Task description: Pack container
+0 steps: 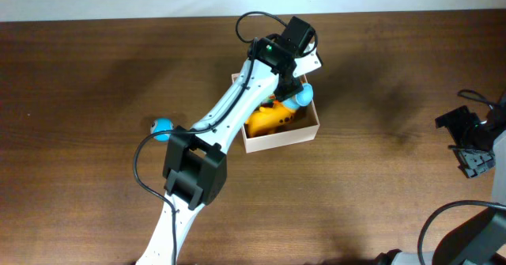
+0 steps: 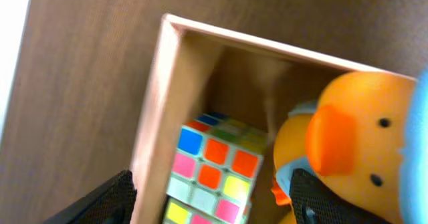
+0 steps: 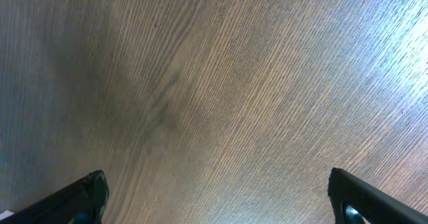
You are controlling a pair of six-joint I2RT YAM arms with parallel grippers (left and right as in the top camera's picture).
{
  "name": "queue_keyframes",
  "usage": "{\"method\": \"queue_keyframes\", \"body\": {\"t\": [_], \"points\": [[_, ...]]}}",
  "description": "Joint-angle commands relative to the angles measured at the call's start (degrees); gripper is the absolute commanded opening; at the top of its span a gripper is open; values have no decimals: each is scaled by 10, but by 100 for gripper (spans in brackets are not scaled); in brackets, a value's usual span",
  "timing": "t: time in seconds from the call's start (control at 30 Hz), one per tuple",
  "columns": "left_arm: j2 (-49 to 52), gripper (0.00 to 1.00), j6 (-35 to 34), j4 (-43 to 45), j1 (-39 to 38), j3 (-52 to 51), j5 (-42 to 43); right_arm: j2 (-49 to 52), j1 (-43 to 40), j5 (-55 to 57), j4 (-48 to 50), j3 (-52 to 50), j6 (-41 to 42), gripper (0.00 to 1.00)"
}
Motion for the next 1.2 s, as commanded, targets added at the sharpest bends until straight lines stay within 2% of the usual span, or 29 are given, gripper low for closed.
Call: {"method": "queue_keyframes", "body": {"t": [0.0, 0.33, 0.63, 0.93, 1.17], "points": [[3, 75, -8, -17, -23, 8, 13, 1, 0, -1, 0, -2, -2, 99], [3, 75, -8, -38, -48, 8, 10, 1, 0, -1, 0, -2, -2, 99], [3, 71, -8, -47, -50, 11, -3, 1, 0, -1, 0, -2, -2, 99], [2, 71, -20, -73, -61, 85, -2, 1, 0, -1, 0, -2, -2, 99], [2, 71, -25, -50, -68, 104, 2, 1, 0, -1, 0, -2, -2, 99]]}}
